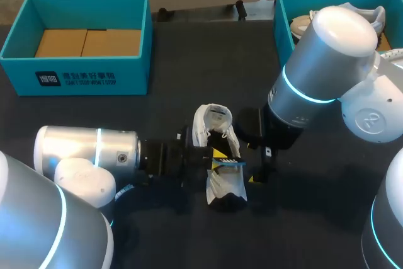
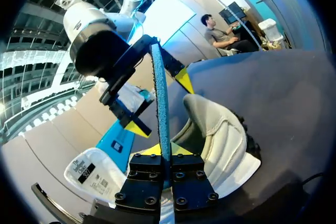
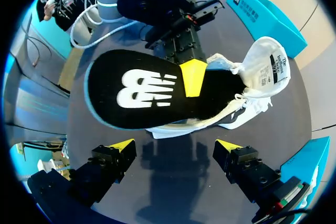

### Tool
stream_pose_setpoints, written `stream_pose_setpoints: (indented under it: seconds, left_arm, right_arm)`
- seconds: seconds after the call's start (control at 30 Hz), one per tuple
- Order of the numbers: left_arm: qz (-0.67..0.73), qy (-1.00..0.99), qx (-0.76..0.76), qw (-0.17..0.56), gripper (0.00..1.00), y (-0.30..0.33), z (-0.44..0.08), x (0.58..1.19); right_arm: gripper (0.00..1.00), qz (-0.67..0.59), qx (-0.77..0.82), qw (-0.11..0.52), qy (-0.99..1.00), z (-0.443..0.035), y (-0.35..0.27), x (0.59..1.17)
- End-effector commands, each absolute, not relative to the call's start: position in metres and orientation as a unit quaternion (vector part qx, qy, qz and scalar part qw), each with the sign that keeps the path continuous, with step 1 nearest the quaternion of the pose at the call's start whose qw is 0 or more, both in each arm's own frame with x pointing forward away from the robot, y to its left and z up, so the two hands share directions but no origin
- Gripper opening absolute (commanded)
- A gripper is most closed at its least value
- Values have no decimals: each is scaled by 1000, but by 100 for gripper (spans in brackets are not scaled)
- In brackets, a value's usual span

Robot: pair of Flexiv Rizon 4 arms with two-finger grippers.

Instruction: Take the shoe out of the shoebox, open the shoe tongue, remove and reinsert the insole, then place the shoe into the shoebox

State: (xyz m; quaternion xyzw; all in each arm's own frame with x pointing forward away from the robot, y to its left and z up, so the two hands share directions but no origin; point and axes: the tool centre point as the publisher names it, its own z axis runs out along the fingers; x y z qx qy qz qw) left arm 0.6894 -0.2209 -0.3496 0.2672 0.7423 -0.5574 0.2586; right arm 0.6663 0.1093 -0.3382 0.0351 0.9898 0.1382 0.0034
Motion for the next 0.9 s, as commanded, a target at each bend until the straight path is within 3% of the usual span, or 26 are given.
stream_pose_setpoints:
  seconds: [0.03, 0.27, 0.3, 0.33, 0.5, 0.67, 0.73, 0.77, 0.9]
  left_arm:
    - [-555, 745, 261, 262, 0, -226, -355, 691]
    - [-564, 739, 257, 263, 2, -225, -347, 684]
    - [-565, 739, 257, 264, 16, -224, -345, 683]
    - [-567, 737, 257, 265, 21, -224, -343, 682]
    - [-573, 727, 263, 270, 29, -228, -332, 675]
    - [-579, 719, 271, 271, 21, -234, -325, 668]
    - [-579, 717, 276, 271, 11, -237, -325, 666]
    - [-580, 717, 278, 270, 1, -238, -325, 665]
    - [-574, 716, 290, 274, 0, -243, -331, 666]
  right_arm:
    - [100, 137, 36, 4, 990, -339, 111, 666]
    - [100, 137, 36, 4, 990, -339, 111, 666]
    - [100, 137, 36, 4, 990, -339, 111, 666]
    - [100, 137, 36, 4, 990, -339, 111, 666]
    - [100, 137, 36, 4, 990, -339, 111, 666]
    - [100, 137, 36, 4, 990, -339, 111, 666]
    - [100, 137, 36, 4, 990, -339, 111, 666]
    - [100, 137, 36, 4, 990, -339, 111, 666]
    - [100, 137, 36, 4, 990, -339, 111, 666]
